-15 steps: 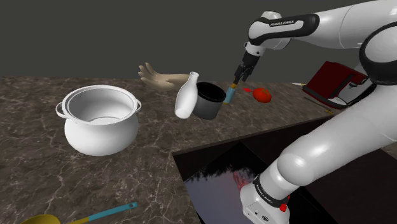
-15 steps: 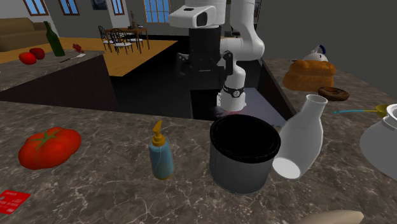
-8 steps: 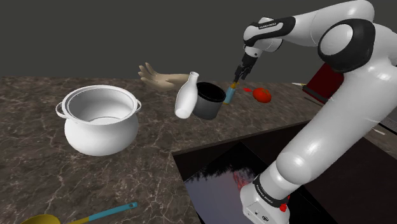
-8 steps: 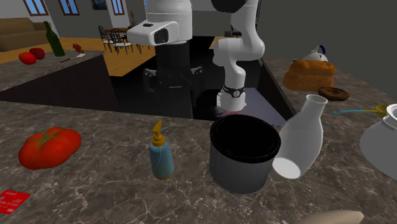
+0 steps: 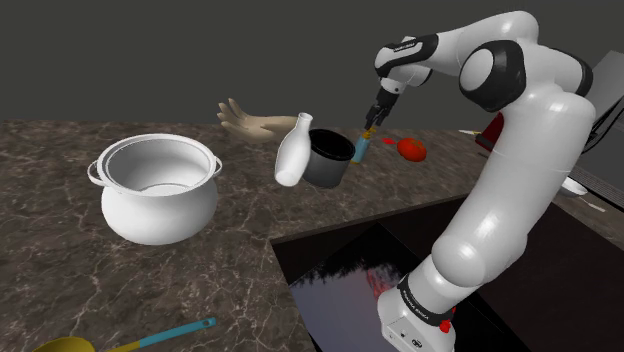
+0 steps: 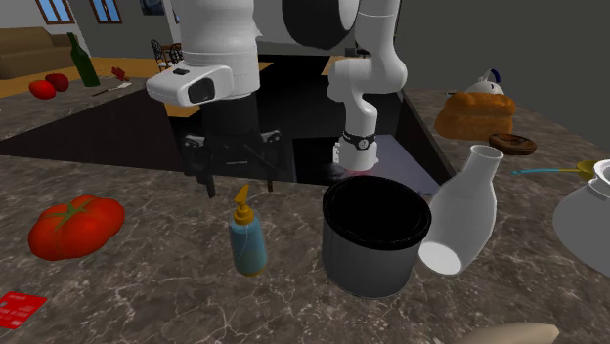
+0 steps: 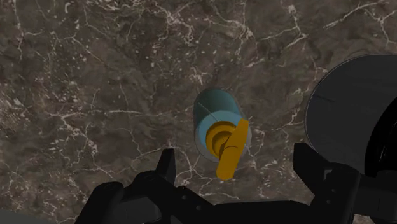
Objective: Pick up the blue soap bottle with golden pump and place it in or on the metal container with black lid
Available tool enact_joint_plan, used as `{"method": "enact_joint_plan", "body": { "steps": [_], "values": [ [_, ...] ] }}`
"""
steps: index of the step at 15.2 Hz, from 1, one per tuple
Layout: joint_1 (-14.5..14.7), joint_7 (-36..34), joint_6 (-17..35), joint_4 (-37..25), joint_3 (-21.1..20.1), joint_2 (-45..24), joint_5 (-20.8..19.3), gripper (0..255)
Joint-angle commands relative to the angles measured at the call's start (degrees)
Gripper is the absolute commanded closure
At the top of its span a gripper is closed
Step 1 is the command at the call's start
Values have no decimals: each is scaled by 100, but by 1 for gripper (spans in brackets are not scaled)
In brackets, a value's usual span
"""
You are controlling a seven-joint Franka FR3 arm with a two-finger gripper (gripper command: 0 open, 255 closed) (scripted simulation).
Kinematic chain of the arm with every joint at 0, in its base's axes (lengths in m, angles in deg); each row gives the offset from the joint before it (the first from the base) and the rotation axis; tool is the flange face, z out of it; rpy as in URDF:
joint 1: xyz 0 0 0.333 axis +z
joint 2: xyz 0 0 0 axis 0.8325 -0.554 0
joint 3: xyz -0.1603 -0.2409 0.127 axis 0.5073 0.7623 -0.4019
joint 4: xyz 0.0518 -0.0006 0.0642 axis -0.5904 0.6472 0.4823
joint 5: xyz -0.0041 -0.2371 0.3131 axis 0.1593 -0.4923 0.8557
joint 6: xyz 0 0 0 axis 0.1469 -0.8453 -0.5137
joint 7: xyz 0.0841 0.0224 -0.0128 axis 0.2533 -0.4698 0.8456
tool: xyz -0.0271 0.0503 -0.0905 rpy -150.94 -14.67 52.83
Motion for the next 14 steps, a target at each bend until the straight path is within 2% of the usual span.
{"method": "enact_joint_plan", "body": {
  "steps": [1,4,12,13,14],
  "values": [
    [-18,35,131,59,-10,-76,43,0],
    [-29,64,303,162,-25,-153,87,0],
    [-29,64,301,162,-25,-153,87,0],
    [-29,64,301,162,-25,-153,87,255],
    [-29,64,301,162,-25,-153,87,255]
  ]
}}
